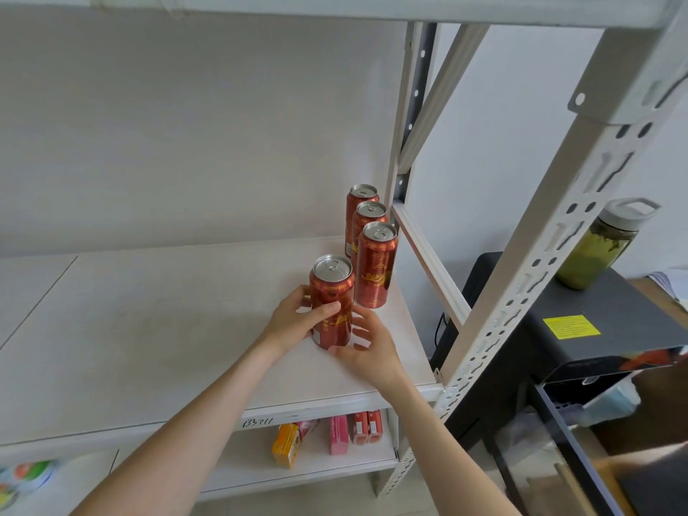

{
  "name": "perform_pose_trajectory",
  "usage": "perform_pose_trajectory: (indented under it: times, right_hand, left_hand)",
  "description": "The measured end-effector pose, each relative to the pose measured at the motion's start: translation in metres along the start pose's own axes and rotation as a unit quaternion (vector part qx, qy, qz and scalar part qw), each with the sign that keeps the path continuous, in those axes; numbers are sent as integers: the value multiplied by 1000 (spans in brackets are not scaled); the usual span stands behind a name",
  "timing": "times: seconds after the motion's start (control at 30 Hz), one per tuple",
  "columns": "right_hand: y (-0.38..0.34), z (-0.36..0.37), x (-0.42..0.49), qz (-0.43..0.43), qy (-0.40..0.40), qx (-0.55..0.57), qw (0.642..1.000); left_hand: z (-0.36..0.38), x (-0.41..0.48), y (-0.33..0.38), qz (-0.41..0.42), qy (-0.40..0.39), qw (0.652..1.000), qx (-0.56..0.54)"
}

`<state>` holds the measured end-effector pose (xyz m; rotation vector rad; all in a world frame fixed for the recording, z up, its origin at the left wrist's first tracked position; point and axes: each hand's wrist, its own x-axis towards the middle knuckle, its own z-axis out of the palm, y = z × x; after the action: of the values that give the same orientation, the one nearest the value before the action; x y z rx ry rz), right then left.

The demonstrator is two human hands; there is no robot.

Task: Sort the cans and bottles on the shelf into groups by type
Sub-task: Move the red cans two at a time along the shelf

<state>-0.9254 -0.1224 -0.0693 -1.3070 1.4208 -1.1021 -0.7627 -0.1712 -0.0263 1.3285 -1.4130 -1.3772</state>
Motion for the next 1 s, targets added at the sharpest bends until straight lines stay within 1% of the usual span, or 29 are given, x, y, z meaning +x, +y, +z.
perform_pose_trajectory:
  times: [0.1,0.33,0.5,0.83,1.0]
  right_hand:
    - [4,-1,-6,-16,27,-1,1000]
    - [5,-21,-20,-14,82,17,996]
    - [8,-39,-22,-15,107,16,994]
    - [11,-56,-8,-17,100,50,994]
    - [10,-57,3,-19,97,54,994]
  left_hand:
    - [9,-2,0,6,-13,1000,8]
    - [37,-4,2,14,-60,998,19]
    - [56,0,5,7,-71,997,14]
    - [66,15,16,-17,-93,995,-5]
    - [65,22,16,-21,-88,996,-1]
